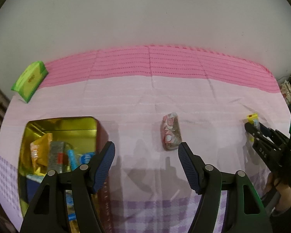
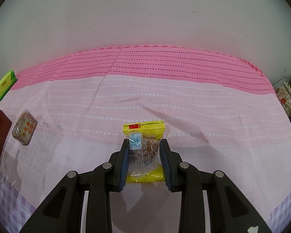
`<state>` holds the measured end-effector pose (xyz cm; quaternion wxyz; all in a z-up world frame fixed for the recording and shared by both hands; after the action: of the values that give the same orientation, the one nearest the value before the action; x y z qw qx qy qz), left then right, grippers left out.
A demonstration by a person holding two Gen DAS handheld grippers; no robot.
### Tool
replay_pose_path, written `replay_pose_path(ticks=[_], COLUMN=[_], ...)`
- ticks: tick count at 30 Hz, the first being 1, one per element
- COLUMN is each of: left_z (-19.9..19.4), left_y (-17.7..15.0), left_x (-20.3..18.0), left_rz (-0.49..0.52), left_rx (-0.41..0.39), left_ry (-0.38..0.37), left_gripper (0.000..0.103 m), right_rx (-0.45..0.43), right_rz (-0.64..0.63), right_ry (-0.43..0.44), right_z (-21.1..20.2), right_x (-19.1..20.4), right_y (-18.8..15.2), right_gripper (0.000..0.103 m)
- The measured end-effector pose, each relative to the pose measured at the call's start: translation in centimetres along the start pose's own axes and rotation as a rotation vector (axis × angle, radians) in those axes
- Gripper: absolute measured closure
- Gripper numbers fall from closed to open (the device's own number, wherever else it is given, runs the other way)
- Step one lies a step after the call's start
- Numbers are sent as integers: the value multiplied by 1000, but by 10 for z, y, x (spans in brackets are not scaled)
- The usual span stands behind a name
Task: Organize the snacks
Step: 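Grasp the pink-printed clear candy packet with the left tool while the right tool holds the yellow packet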
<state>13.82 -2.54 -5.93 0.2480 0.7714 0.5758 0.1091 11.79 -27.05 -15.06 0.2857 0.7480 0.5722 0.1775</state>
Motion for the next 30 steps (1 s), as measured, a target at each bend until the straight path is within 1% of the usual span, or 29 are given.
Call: replay_pose_path(ticks=[7, 10, 14, 16, 19, 21, 23, 25, 28, 30], left_z=[25, 37, 52, 57, 65, 71, 74, 76, 77, 75], left_y=[5, 6, 8, 8, 7, 8, 6, 4, 2, 1], left_x=[-11, -13, -14, -14, -14, -14, -14, -14, -19, -22], left_rz=[10, 5, -13, -12, -19, -27, -40, -45, -22, -4], left_rx=[33, 47, 52, 61, 70, 75, 83, 89, 80, 79], left_ry=[-35, -36, -59, -56, -65, -67, -82, -87, -99, -86], left_gripper=[35, 37, 38, 43, 46, 52, 62, 67, 77, 77], right_rx=[0, 0, 0, 0, 0, 0, 0, 0, 0, 0], right_rz=[2, 2, 5, 5, 5, 5, 6, 6, 6, 6], right_ry=[2, 1, 4, 4, 4, 4, 4, 4, 4, 4], right_z=[0, -1, -1, 0, 0, 0, 0, 0, 0, 0], right_x=[1, 1, 1, 1, 1, 1, 1, 1, 0, 0], right_y=[0, 0, 1, 1, 1, 1, 1, 1, 1, 1], right_gripper=[74, 74, 74, 74, 74, 74, 74, 73, 74, 74])
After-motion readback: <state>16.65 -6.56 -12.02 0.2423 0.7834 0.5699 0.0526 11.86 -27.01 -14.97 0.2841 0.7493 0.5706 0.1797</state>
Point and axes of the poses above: each gripper's, at about its wrist camera, not at the fingertips, and z roughly the way its jaws point, x to its left, y to its top, the point moved 3 cm from there along z, roughly the way its jaws point, and after that the axes turned 7 degrees about -y, right-handed, at the moved point
